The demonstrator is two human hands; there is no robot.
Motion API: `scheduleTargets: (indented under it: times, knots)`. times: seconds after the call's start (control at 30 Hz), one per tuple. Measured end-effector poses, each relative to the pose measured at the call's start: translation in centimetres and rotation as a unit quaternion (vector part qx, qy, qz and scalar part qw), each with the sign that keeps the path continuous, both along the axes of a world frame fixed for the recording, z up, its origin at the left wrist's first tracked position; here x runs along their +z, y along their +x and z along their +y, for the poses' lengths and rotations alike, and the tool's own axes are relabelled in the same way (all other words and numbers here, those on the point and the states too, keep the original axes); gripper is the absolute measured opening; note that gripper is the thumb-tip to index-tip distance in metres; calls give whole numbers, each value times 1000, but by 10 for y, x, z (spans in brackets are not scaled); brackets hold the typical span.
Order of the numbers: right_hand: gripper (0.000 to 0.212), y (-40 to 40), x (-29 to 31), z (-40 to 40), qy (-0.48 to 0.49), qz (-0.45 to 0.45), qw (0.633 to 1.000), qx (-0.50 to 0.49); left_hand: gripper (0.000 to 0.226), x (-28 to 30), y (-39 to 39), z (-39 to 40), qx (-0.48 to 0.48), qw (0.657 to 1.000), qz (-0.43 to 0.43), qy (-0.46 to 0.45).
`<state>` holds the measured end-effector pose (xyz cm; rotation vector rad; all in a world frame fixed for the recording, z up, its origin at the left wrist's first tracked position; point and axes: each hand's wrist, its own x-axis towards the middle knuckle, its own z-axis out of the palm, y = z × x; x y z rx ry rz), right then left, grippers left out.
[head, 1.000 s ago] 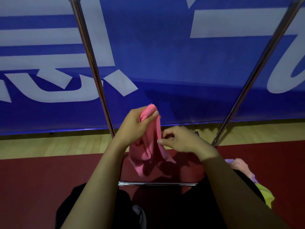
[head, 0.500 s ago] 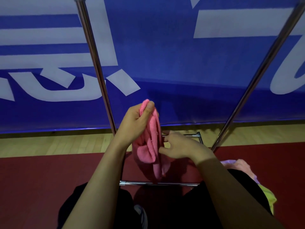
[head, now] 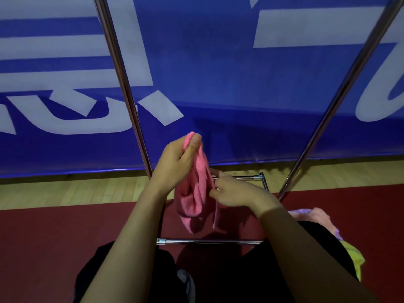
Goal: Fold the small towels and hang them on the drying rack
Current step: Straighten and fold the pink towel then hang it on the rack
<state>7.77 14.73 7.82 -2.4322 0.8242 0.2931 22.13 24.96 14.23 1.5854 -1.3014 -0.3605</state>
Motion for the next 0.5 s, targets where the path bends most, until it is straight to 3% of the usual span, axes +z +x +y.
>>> scheduleTargets:
  times: [0.07,0.17,0.23,0.4,0.5]
  knots:
    - [59,3,-3,1,3,33,999,7,57,2,-2,0,-13,999,49,15]
    - [40,4,2,5,10,49,999,-16,63,-2,1,-2,-13,995,84,42]
    - [27,2,4,4,17,33,999,-18,62,-5,5,-4,14,996,76,52]
    - [41,-9,6,-13,-9,-20,998,-54,58,-9,14,-4,92,995,35,33]
    - [31,-13,12,-15,-31,-57,994,-88,64,-11,20,-5,102,993,27,61]
